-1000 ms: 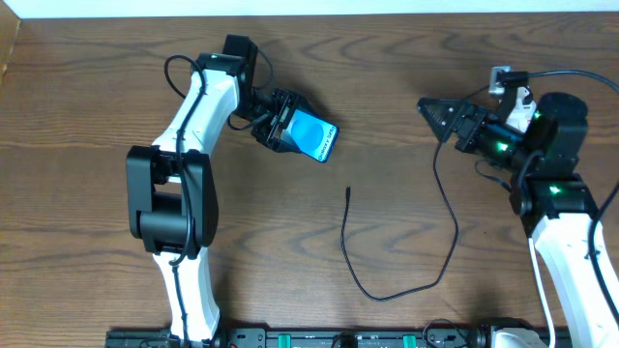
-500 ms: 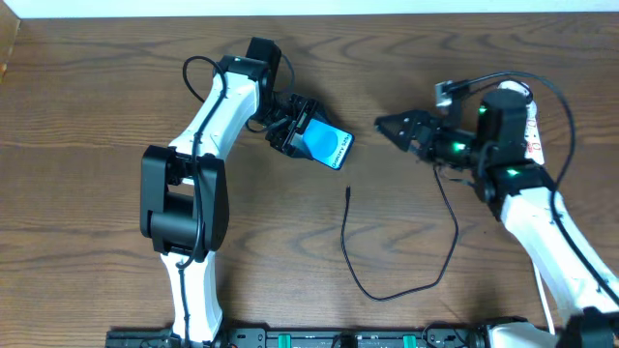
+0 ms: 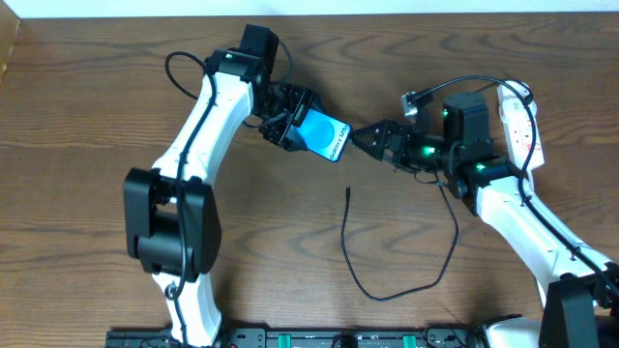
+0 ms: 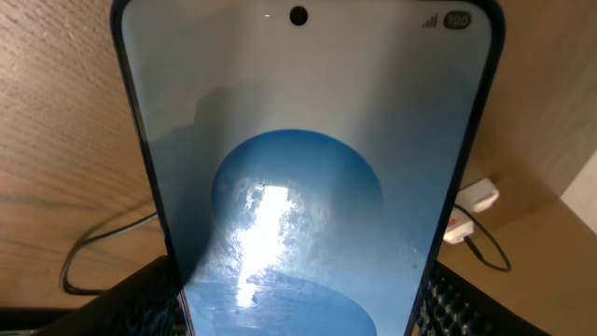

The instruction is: Plug charger to phone and switch on socket

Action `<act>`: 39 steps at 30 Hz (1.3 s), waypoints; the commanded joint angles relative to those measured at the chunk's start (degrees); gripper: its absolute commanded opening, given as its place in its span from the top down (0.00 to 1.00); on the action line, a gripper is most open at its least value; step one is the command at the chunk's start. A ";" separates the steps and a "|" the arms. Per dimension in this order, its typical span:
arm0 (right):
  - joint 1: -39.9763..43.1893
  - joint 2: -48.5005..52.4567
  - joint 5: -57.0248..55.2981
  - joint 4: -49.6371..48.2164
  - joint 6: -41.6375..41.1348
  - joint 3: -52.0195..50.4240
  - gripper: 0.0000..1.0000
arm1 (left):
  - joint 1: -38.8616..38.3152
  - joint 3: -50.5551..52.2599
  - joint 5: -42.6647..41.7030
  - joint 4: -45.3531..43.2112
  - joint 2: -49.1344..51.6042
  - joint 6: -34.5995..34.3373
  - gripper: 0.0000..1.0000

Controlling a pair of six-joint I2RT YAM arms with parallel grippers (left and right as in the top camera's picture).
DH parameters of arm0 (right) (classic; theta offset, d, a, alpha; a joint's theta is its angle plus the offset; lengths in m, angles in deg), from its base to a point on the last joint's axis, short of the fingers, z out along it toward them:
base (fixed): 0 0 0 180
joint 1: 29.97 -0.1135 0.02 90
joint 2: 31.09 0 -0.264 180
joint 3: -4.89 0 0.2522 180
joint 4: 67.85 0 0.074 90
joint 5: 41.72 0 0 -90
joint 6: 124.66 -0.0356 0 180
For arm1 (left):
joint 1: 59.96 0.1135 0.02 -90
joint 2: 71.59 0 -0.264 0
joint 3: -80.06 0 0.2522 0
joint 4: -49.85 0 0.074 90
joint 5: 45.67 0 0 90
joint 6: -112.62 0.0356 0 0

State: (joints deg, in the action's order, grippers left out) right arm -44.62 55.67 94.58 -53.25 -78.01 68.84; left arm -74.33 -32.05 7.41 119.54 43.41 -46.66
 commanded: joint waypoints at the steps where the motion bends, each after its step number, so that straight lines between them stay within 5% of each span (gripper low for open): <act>1: -1.77 0.48 -1.92 -0.26 0.76 0.96 0.02 | -1.68 -1.55 2.93 0.17 -4.02 -3.13 0.93; 13: -4.37 0.48 -4.39 -1.38 0.74 0.96 0.05 | -5.95 -1.55 3.34 0.15 -4.96 -5.42 0.93; 20: -4.52 0.48 -4.39 -1.42 0.74 0.96 0.25 | -7.30 -1.55 3.32 0.13 -4.96 -6.25 0.93; 39: -4.57 0.48 -4.39 -1.51 0.79 0.96 0.41 | -10.19 -1.55 3.34 -1.40 -4.96 -9.05 0.93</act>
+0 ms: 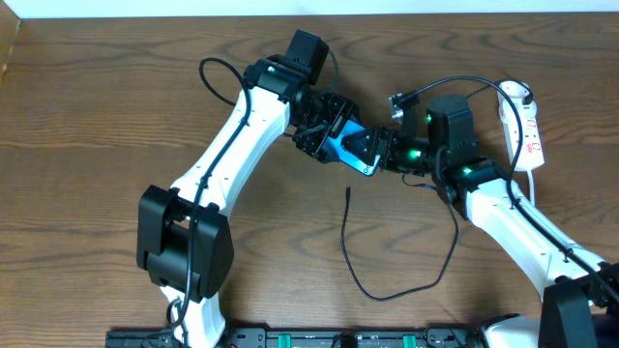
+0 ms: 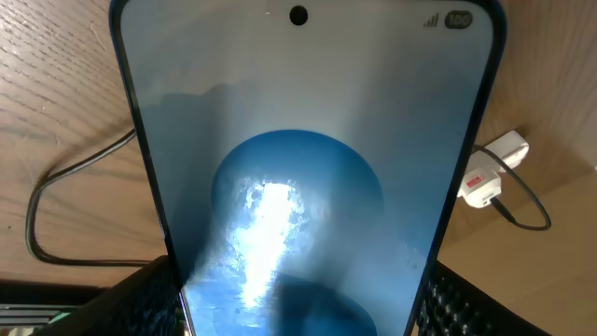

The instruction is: Plug charger to phone and switch on socket

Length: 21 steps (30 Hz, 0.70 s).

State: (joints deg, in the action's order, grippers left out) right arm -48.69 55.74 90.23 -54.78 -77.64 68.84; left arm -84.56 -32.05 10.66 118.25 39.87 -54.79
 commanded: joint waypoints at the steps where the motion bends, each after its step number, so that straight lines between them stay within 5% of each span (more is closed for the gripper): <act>1: -0.50 0.42 -0.04 0.02 0.42 0.96 0.42 | 0.02 -1.55 0.09 -0.13 -1.42 -0.94 0.93; 7: -0.50 0.42 -0.04 0.04 0.44 0.96 0.52 | 0.02 -1.55 0.07 -0.11 -1.42 -0.94 0.93; 12: -0.50 0.42 -0.04 0.26 0.85 0.96 0.72 | 0.02 -1.55 0.07 -0.11 -1.42 -1.73 0.92; 21: -0.50 0.42 -0.04 0.33 1.31 0.94 0.86 | 0.02 -1.55 -0.35 -0.33 -1.42 -2.45 0.93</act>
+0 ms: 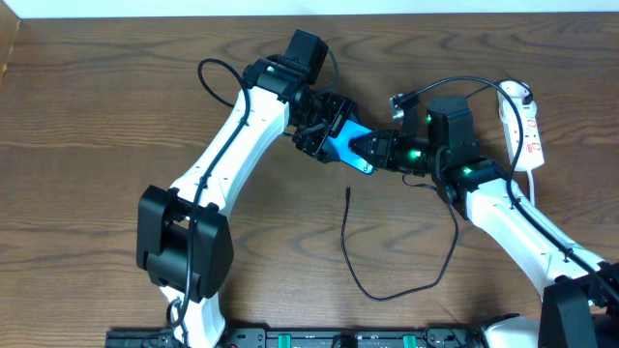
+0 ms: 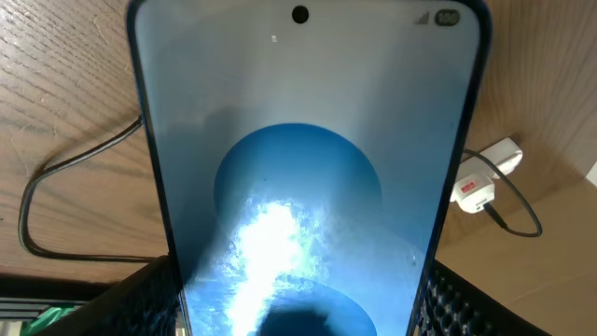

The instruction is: Plug charger to phone and switch on socket

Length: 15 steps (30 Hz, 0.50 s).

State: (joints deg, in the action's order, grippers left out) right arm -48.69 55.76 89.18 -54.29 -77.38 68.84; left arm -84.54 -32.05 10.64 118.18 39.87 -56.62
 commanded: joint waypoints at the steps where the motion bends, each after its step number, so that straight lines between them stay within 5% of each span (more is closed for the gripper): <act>1: -0.50 0.39 1.01 -0.17 1.05 0.92 0.88 | 0.00 -1.55 -0.33 -0.26 -1.42 -0.59 0.93; 6: -0.50 0.39 1.03 -0.11 1.05 0.92 0.98 | 0.00 -1.55 -0.31 -0.44 -1.42 -0.57 0.93; 14: -0.09 0.39 0.44 -0.07 1.16 0.92 0.99 | 0.02 -1.53 -0.31 -0.42 -1.42 1.36 0.93; 15: 0.13 0.39 0.20 -0.07 1.20 0.92 0.99 | 0.02 -1.55 -0.33 -0.44 -1.42 2.34 0.84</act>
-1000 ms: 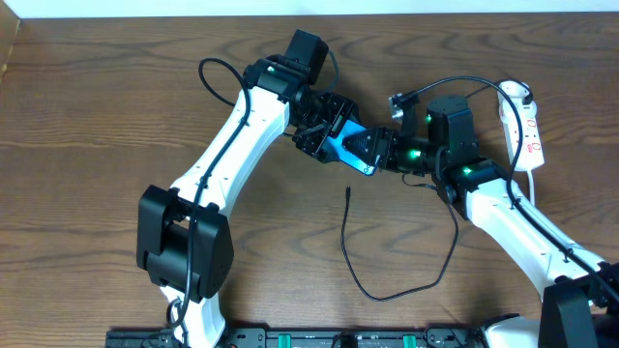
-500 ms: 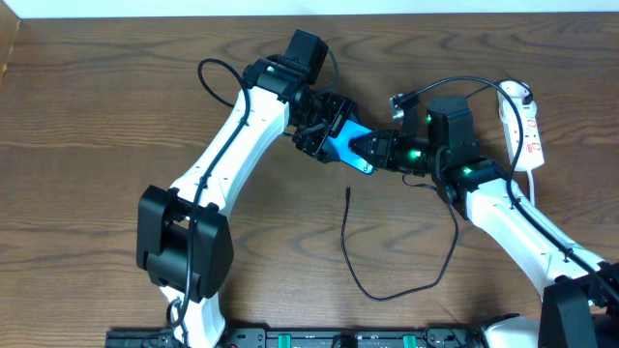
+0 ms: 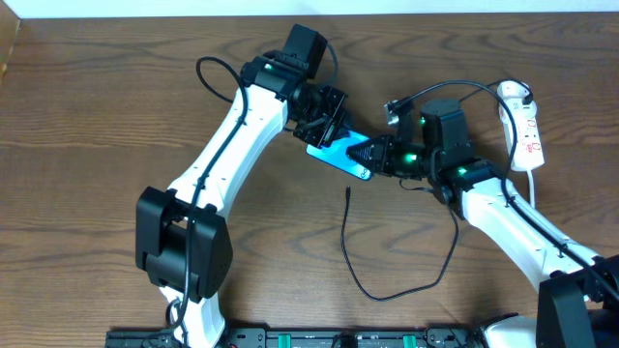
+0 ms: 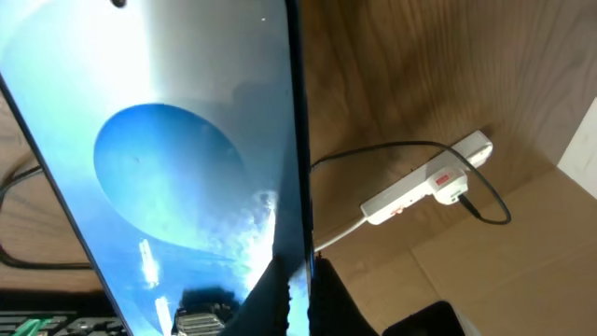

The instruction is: Plug charger to phone and switch on socket

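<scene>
The phone, its blue screen lit, hangs low over the table's middle. It fills the left of the left wrist view, turned at a slant. My right gripper is shut on its right edge, where two dark fingers pinch it. My left gripper stands open at the phone's far end. Its pads do not show beside the phone. The black charger cable loops on the table, its free plug tip just below the phone. The white socket strip lies at the far right, with a white plug in it.
A brown cardboard sheet lies beside the strip in the left wrist view. A black rail of equipment runs along the table's front edge. The right arm's own cable arches over its wrist.
The phone, square between the left pads before, now sits slanted in the left wrist view with the right gripper's fingers on its edge. The left gripper has drawn back slightly and let go.
My left gripper held the phone in the air, with the right gripper a little to its right. Then both had met over the table's middle, the right fingers at the phone's end. Now the right gripper holds the phone and the left has let go.
</scene>
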Action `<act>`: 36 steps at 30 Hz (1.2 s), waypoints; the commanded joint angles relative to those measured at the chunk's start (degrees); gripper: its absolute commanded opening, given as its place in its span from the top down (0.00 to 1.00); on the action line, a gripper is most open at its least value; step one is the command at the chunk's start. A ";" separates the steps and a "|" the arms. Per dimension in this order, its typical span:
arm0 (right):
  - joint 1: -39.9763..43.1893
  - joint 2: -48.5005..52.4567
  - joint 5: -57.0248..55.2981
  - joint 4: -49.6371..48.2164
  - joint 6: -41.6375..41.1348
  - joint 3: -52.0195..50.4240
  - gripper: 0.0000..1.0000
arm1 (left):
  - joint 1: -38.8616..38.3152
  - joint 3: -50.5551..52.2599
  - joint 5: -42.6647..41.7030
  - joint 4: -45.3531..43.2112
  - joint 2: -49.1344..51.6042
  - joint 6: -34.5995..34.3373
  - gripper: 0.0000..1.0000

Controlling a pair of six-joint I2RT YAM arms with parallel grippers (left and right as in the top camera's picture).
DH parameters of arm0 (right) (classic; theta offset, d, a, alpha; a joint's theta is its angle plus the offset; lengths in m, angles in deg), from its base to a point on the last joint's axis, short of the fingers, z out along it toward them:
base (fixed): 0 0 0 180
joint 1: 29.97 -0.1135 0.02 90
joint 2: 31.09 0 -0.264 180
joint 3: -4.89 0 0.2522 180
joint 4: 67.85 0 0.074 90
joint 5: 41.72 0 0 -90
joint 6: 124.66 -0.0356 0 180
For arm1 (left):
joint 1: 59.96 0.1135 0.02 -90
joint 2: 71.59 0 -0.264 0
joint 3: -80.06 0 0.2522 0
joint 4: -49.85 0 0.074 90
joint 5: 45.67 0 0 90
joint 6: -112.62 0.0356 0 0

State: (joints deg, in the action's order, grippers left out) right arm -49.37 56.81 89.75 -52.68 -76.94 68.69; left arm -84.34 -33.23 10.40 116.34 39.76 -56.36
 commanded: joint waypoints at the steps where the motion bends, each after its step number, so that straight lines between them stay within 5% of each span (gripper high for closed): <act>1: 1.05 -0.66 -0.59 -1.68 0.76 1.07 0.99 | -0.04 -0.37 -0.07 1.42 -1.31 3.15 0.71; 4: 2.54 -0.66 -0.87 -1.70 0.79 1.07 0.99 | 0.70 -0.37 -0.07 1.42 -1.66 6.62 0.33; 9: 5.70 -0.66 -0.83 -1.70 0.48 1.07 0.99 | 1.90 -0.37 -0.07 0.22 -3.23 10.69 0.17; 10: 6.25 -0.66 -0.83 -1.75 -0.13 1.07 0.99 | 2.12 -0.37 -0.02 -0.35 -3.74 12.17 0.07; 17: 10.23 -0.66 -0.83 -4.02 -16.74 1.07 0.99 | 2.95 -0.37 0.61 -5.97 -8.13 18.27 0.06; 25: 11.10 -0.66 1.36 -14.16 -49.55 1.07 0.99 | 2.95 -0.37 0.35 -14.43 -10.47 20.20 0.05; 36: 10.21 -0.66 2.67 -35.52 -70.42 1.07 0.99 | 2.95 -0.37 -0.07 -19.39 -10.47 10.88 0.05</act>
State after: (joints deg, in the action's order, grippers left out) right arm -38.61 56.81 91.24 -86.51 -138.62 68.73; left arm -81.52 -33.25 10.20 97.94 29.88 -41.17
